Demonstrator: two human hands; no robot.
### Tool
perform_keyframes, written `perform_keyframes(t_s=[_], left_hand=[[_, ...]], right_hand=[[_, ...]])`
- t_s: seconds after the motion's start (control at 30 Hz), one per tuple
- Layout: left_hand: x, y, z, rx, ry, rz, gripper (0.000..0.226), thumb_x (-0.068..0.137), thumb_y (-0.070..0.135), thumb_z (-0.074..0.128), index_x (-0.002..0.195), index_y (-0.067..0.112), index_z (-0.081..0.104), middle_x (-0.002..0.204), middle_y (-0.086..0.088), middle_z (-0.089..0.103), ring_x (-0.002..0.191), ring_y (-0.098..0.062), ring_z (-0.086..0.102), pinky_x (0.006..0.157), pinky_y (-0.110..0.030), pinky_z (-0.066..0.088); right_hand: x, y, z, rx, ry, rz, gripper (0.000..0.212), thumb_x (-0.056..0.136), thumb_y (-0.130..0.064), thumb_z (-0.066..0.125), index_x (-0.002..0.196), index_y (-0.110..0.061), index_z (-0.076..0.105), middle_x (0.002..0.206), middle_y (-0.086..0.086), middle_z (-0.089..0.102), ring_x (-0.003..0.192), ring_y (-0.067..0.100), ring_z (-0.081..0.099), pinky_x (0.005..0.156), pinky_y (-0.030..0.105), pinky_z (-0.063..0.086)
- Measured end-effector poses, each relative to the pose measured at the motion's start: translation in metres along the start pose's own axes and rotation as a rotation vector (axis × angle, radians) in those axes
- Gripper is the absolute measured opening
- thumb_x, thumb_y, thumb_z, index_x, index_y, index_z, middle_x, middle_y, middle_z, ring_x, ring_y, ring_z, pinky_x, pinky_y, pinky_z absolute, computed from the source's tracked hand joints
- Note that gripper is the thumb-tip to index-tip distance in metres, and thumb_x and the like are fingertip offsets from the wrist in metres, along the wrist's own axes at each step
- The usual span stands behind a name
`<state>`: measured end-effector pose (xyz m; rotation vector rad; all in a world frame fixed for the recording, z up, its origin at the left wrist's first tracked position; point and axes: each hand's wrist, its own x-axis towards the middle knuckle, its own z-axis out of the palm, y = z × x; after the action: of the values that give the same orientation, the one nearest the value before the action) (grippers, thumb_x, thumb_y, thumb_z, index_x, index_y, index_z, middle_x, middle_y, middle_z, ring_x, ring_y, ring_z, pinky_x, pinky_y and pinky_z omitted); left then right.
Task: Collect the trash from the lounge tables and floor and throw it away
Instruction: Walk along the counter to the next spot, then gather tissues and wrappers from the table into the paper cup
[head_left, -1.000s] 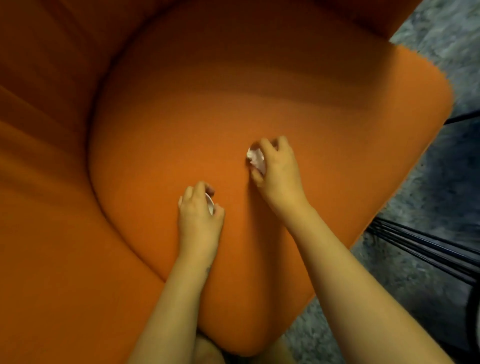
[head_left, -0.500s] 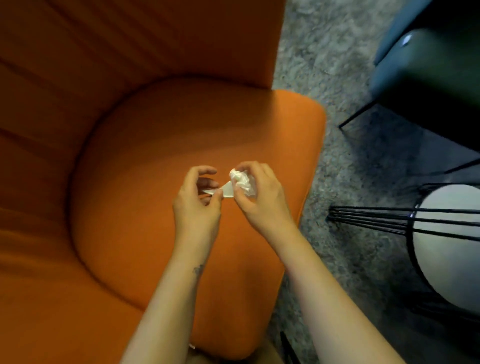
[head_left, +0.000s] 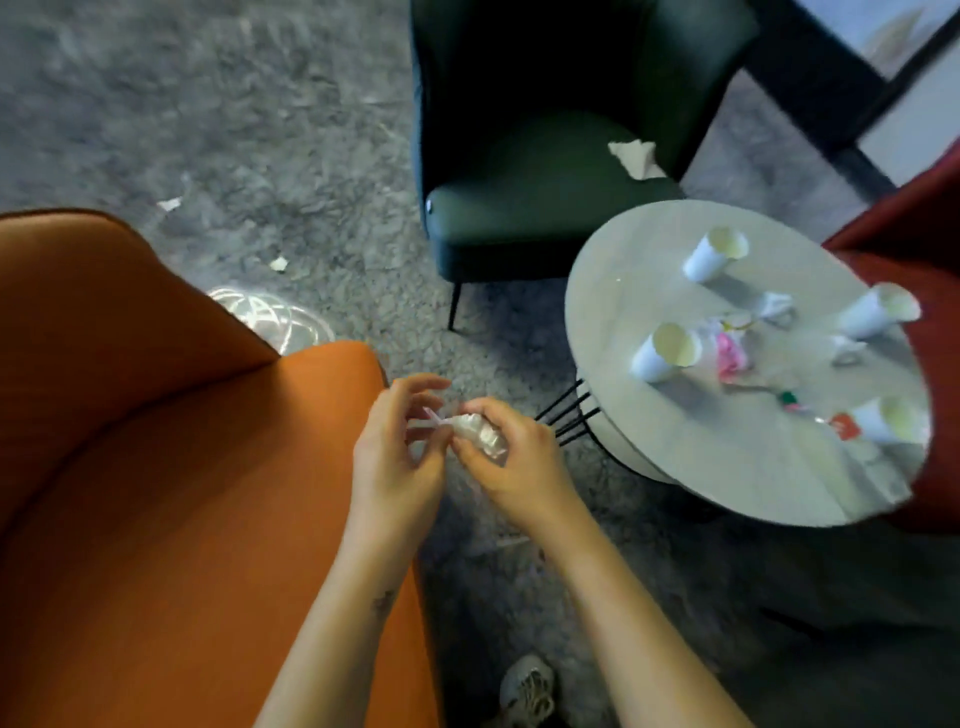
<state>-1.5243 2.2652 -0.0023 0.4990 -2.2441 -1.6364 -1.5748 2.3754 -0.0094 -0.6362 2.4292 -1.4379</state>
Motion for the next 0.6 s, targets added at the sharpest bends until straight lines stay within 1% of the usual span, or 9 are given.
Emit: perform_keyframes(t_s=[0.03,0.1,0.13,0.2,0.27,0.37,0.43,0.53,0.6], left_hand=[[0.001,0.011,0.017,0.002,-0.056,0.016,0.04,0.081,-0.006,0.058,0.101,0.028,0.055,0.098,0.005,0.059,0.091,0.0,0.056,0.075,-0.01,0.043],[0.004,0.037,0.056,-0.017,-0.185,0.033,0.032,0.086,0.0,0.056,0.104,0.026,0.054,0.106,0.006,0.058,0.098,0.005,0.054,0.074,-0.006,0.042],[0.005,0.049,0.077,-0.028,-0.255,0.037,0.028,0.088,0.002,0.055,0.105,0.024,0.055,0.107,0.004,0.059,0.097,0.005,0.055,0.073,-0.007,0.043],[0.005,0.07,0.117,-0.01,-0.35,0.053,0.022,0.09,0.006,0.055,0.107,0.019,0.058,0.106,0.0,0.06,0.092,-0.001,0.058,0.073,-0.013,0.048],[0.005,0.086,0.153,0.042,-0.381,0.061,0.019,0.089,0.008,0.056,0.106,0.016,0.06,0.104,-0.002,0.062,0.09,-0.009,0.06,0.077,-0.022,0.05],[0.005,0.107,0.198,0.091,-0.405,0.031,0.017,0.088,0.006,0.057,0.101,0.014,0.062,0.101,-0.001,0.064,0.085,-0.006,0.061,0.07,-0.011,0.046],[0.007,0.118,0.221,0.137,-0.439,0.038,0.014,0.088,0.006,0.057,0.096,0.016,0.062,0.098,0.001,0.066,0.082,-0.006,0.061,0.068,-0.008,0.044],[0.015,0.131,0.244,0.194,-0.479,0.086,0.015,0.087,0.007,0.059,0.088,0.021,0.061,0.088,0.008,0.064,0.077,0.001,0.058,0.065,-0.004,0.041],[0.021,0.134,0.255,0.228,-0.488,0.133,0.014,0.086,0.008,0.061,0.084,0.022,0.059,0.081,0.015,0.061,0.075,0.005,0.057,0.063,-0.003,0.04]], right_hand=[[-0.004,0.004,-0.019,-0.021,0.035,0.007,0.015,0.083,-0.012,0.065,0.098,-0.008,0.064,0.087,0.004,0.066,0.076,0.009,0.058,0.066,0.011,0.04],[-0.012,0.017,-0.062,-0.059,0.099,0.0,0.016,0.085,-0.011,0.062,0.1,-0.006,0.064,0.093,0.006,0.063,0.081,0.012,0.057,0.07,0.012,0.04],[-0.017,0.025,-0.085,-0.069,0.135,-0.001,0.017,0.085,-0.011,0.061,0.101,-0.005,0.064,0.095,0.005,0.059,0.083,0.011,0.055,0.072,0.01,0.039],[-0.024,0.042,-0.125,-0.07,0.202,0.023,0.018,0.085,-0.01,0.061,0.103,-0.007,0.063,0.096,0.001,0.053,0.085,0.009,0.053,0.073,0.005,0.038],[-0.031,0.056,-0.163,-0.029,0.272,0.075,0.018,0.085,-0.013,0.064,0.101,-0.013,0.058,0.092,-0.005,0.056,0.08,0.003,0.054,0.068,0.001,0.037],[-0.04,0.07,-0.211,-0.002,0.359,0.116,0.024,0.08,-0.021,0.071,0.09,-0.02,0.05,0.079,-0.015,0.056,0.073,-0.009,0.053,0.059,0.001,0.036],[-0.044,0.077,-0.237,-0.024,0.385,0.131,0.027,0.075,-0.022,0.076,0.085,-0.022,0.05,0.075,-0.017,0.056,0.073,-0.009,0.053,0.059,0.001,0.035],[-0.043,0.087,-0.262,-0.064,0.429,0.122,0.025,0.072,-0.017,0.078,0.087,-0.012,0.059,0.09,-0.008,0.053,0.08,0.002,0.052,0.065,0.002,0.037],[-0.041,0.093,-0.272,-0.068,0.466,0.118,0.028,0.072,-0.014,0.078,0.094,-0.008,0.061,0.1,-0.005,0.045,0.086,-0.002,0.047,0.07,0.0,0.038]])
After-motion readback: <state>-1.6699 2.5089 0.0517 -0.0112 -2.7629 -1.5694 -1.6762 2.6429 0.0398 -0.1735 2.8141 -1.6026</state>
